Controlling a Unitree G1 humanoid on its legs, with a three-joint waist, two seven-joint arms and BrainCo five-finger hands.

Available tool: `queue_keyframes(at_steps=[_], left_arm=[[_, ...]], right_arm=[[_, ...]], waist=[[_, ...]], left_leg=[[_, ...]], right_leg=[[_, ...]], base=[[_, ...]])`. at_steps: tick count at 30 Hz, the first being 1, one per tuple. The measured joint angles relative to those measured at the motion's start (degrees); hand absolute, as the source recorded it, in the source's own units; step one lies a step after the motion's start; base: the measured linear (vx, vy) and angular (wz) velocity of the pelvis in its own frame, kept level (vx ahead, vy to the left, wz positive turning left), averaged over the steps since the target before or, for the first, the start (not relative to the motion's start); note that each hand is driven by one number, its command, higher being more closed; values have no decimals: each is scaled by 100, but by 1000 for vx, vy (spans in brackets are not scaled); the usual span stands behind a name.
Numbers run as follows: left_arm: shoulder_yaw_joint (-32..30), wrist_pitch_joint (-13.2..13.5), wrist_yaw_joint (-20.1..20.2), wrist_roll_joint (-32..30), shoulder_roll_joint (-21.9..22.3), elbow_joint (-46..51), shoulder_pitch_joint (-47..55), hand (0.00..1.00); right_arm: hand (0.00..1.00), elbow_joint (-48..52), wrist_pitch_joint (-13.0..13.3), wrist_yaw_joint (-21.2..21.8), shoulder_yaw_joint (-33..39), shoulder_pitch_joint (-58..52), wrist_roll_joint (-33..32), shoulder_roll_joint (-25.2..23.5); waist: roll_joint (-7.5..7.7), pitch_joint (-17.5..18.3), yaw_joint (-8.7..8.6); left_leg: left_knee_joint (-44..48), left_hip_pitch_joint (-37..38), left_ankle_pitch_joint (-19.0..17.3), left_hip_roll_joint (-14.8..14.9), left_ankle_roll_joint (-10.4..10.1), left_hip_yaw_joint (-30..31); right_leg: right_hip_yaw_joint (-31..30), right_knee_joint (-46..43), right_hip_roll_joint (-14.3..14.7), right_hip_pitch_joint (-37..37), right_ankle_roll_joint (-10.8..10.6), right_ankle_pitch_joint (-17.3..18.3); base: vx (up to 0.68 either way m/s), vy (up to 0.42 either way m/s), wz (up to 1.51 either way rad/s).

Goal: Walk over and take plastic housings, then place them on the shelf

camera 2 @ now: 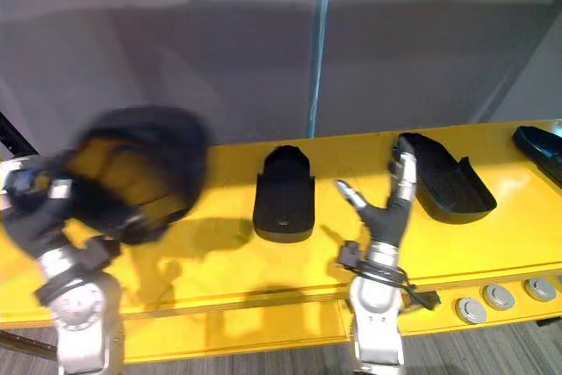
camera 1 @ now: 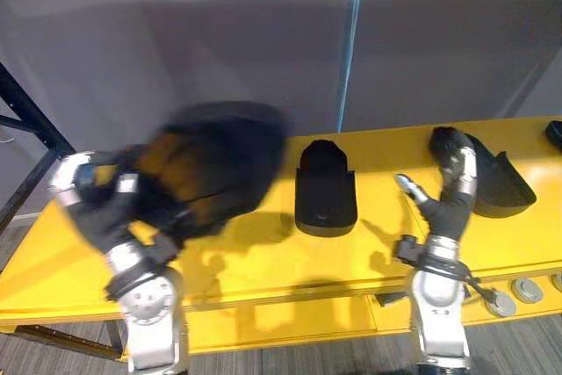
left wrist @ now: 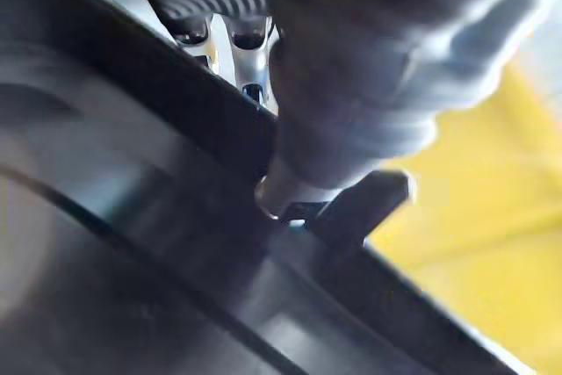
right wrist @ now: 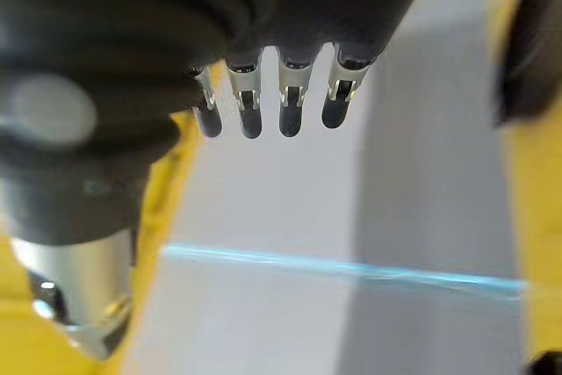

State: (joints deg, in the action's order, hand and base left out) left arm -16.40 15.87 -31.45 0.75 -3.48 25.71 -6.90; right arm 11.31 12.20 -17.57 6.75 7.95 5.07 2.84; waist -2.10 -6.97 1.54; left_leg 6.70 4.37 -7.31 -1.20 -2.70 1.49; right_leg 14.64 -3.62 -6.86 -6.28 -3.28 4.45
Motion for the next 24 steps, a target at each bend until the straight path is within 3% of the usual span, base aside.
queue_keyframes(at_steps=[4,7,11,14,19,24], left_arm=[[256,-67,-455,-121,-259,-870,-933,100],[247,-99,-723,-72,-279,-1296,-1367,100],[134,-119,-920,212,-376,-1633,-1415,100],[-76,-125,-890,1055,-673,-2248,-1519,100],[-109,-240,-477,2770,-1399,-3414,-2050,100],[120,-615,-37,3280,-2351,-4249,-2356,100]], right_arm=[[0,-800,13,349,-1184,1227,-644,192],[0,-1138,28,449,-1698,2016,-681,183],[0,-1259,23,446,-1663,2230,-676,190],[0,-1247,9,412,-1629,2211,-677,182],[0,-435,-157,423,-1287,1383,-644,254],[0,50,-266,499,-846,356,-578,468]], waist=[[29,234,39],[62,258,93],[104,283,208],[152,297,235],[349,218,202],[397,169,82]], left_leg=[[-170,144,56,15,75,-26],[-295,174,141,23,105,-14],[-304,103,162,15,132,22],[-302,1,185,13,140,42],[-309,-300,287,15,70,193],[-310,-385,289,19,68,182]], right_leg=[[1,52,23,-113,15,-13],[7,150,47,-113,34,-118],[32,260,55,-104,63,-209],[55,309,63,-43,75,-252],[201,308,71,187,80,-257],[191,308,75,276,80,-257]], base=[[-44,-4,0],[-58,-6,2],[-38,15,7],[-32,2,8],[-41,-33,17],[-4,1,-1]])
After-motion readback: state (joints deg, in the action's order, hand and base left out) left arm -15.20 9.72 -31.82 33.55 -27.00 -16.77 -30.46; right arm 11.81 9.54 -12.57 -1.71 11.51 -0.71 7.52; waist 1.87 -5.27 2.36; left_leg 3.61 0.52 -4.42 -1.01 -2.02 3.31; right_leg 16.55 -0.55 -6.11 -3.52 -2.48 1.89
